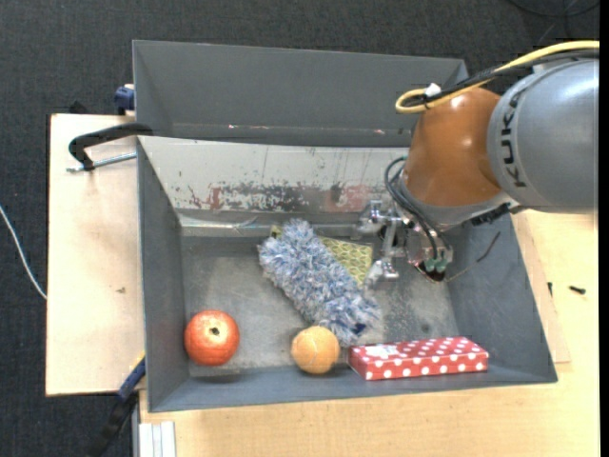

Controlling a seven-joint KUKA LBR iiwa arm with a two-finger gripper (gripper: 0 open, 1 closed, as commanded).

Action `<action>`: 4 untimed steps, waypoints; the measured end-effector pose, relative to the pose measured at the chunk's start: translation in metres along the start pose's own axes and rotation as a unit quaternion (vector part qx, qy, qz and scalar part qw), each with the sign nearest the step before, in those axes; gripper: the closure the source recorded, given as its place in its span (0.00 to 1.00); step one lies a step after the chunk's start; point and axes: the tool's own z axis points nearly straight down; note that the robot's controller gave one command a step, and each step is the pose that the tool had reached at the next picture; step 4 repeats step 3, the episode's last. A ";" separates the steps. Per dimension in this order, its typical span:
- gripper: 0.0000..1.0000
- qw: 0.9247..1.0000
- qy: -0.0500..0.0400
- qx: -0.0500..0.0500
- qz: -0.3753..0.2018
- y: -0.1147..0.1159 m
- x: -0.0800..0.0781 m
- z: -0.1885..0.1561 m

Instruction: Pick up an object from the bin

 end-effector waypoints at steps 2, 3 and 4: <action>1.00 1.000 0.003 -0.002 -0.013 0.030 0.007 0.038; 1.00 0.996 0.002 -0.001 0.095 0.014 0.018 -0.125; 1.00 0.996 0.002 -0.001 0.095 0.014 0.018 -0.125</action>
Offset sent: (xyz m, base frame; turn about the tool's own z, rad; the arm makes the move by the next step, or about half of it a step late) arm 0.0000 0.0000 0.0000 0.0000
